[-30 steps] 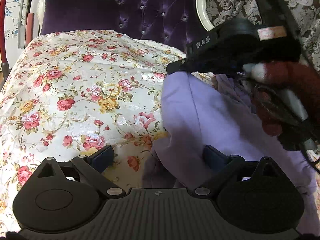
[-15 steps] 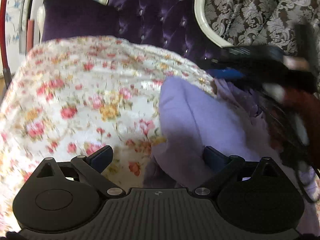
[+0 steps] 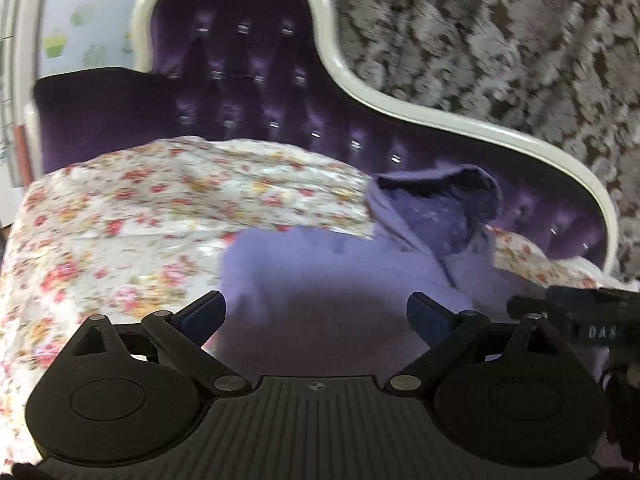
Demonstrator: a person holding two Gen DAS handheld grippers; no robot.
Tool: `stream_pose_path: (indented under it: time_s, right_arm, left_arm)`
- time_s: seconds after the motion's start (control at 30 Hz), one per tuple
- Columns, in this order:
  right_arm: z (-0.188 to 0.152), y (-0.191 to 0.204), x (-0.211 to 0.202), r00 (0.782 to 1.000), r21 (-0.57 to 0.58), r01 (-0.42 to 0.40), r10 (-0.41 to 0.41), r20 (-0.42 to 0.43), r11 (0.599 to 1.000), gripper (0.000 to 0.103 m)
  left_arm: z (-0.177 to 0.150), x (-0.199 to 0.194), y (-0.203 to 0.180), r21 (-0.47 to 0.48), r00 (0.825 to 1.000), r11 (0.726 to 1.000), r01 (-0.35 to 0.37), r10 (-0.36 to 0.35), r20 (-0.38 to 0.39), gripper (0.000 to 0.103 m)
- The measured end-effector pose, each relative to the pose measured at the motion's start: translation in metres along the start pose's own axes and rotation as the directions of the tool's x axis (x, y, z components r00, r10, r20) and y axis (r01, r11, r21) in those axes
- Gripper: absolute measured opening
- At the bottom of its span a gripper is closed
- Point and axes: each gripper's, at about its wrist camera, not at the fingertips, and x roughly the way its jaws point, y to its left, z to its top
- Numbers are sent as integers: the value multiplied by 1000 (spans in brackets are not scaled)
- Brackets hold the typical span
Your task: Fold small clothes
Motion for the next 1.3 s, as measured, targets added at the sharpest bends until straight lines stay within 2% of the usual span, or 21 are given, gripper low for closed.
stream_pose_path:
  time_s: [0.13, 0.27, 0.37, 0.43, 0.5, 0.57, 0.67, 0.8, 0.93, 1.03, 1.17, 1.3]
  right_arm:
    - [-20, -19, -9, 999, 43, 24, -23, -23, 999, 91]
    - [-37, -33, -6, 996, 38, 70, -67, -59, 997, 91]
    - [-52, -48, 3, 988, 52, 102, -95, -120, 993, 89]
    - [-60, -53, 4, 990, 57, 81, -74, -119, 995, 89]
    - [-58, -51, 5, 990, 39, 79, -74, -122, 996, 89]
    - [-50, -52, 3, 990, 43, 56, -50, -135, 997, 89]
    - [-33, -60, -7, 995, 75, -1, 9, -99, 997, 90]
    - [4, -81, -9, 999, 102, 3, 0, -35, 995, 90]
    - [38, -107, 10, 998, 127, 68, -69, 3, 990, 90]
    - [55, -128, 31, 996, 196, 84, -86, 4, 977, 90]
    - [67, -146, 58, 993, 246, 115, -121, 7, 962, 90]
    - [72, -152, 83, 989, 230, 146, -149, -5, 962, 90]
  left_arm:
    - [-1, 17, -22, 41, 999, 999, 25, -24, -32, 99]
    - [-7, 39, -26, 49, 997, 999, 18, -14, -76, 99]
    - [-15, 56, -21, 67, 994, 998, -18, 25, -110, 99]
    - [-20, 62, -22, 134, 990, 989, -65, 81, -112, 99]
    - [-20, 64, -22, 167, 989, 984, -66, 87, -121, 99]
    - [-11, 58, -21, 150, 989, 988, -42, 63, -137, 99]
    - [12, 48, -20, 114, 992, 993, 18, -4, -129, 99]
    - [52, 52, -29, 131, 996, 991, 29, -17, -91, 99]
    - [84, 77, -49, 198, 998, 980, 16, -3, -68, 99]
    - [95, 106, -61, 224, 998, 975, 9, 6, -68, 99]
    - [101, 145, -69, 226, 996, 974, -12, 31, -80, 99]
    - [98, 177, -80, 279, 995, 959, -39, 64, -80, 99]
